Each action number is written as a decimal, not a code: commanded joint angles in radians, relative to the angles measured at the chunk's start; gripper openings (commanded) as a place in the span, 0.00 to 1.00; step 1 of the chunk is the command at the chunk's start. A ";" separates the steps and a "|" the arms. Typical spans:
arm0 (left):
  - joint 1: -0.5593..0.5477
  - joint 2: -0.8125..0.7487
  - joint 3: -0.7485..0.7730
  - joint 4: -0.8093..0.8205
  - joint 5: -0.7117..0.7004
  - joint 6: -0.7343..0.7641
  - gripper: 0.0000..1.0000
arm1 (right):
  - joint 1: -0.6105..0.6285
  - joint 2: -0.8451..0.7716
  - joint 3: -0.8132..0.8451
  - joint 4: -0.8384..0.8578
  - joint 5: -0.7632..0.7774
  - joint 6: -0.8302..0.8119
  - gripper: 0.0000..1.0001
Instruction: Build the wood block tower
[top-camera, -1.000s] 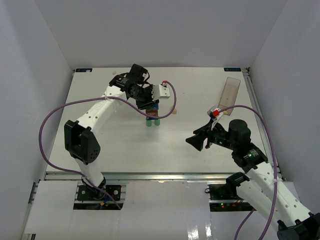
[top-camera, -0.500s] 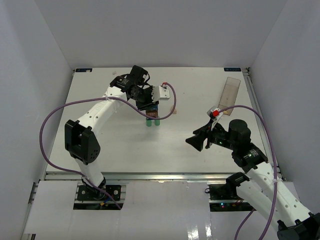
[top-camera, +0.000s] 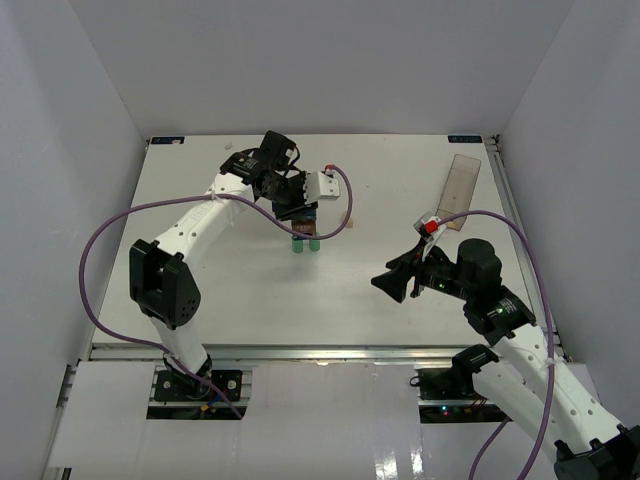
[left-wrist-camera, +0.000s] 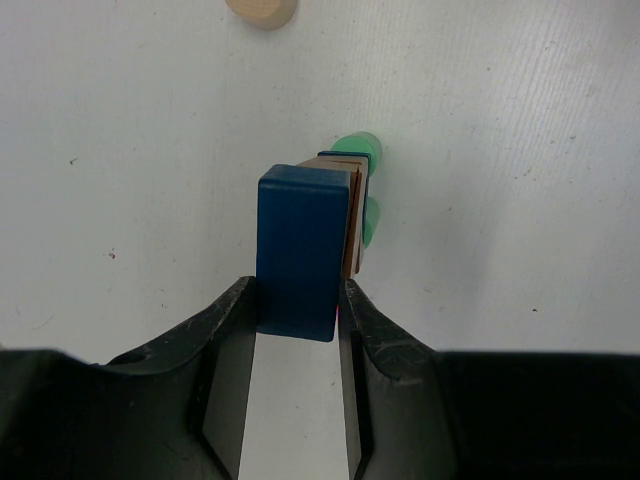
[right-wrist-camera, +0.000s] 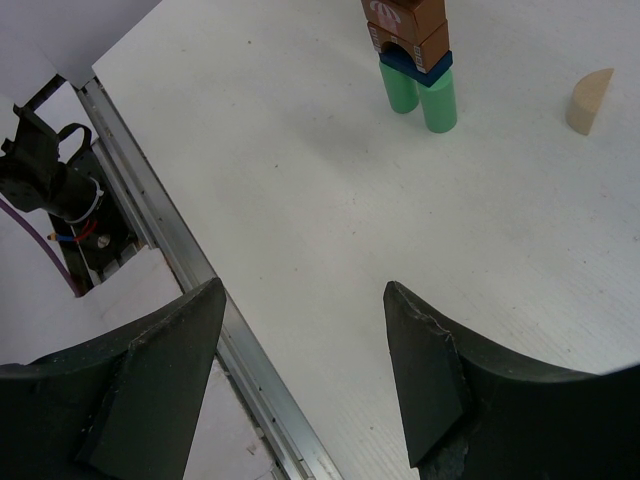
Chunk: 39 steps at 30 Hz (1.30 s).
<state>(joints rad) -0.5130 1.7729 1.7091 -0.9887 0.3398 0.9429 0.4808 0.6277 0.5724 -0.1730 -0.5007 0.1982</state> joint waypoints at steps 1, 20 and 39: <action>0.003 -0.057 -0.009 0.017 0.023 0.019 0.00 | 0.004 -0.011 -0.006 0.043 -0.016 -0.014 0.71; -0.006 -0.077 -0.028 0.039 -0.007 0.019 0.00 | 0.004 -0.011 -0.005 0.041 -0.020 -0.016 0.72; -0.020 -0.096 -0.059 0.055 -0.035 0.020 0.00 | 0.004 -0.011 -0.005 0.040 -0.023 -0.017 0.72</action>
<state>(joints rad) -0.5263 1.7541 1.6630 -0.9501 0.3051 0.9456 0.4808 0.6277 0.5724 -0.1730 -0.5053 0.1981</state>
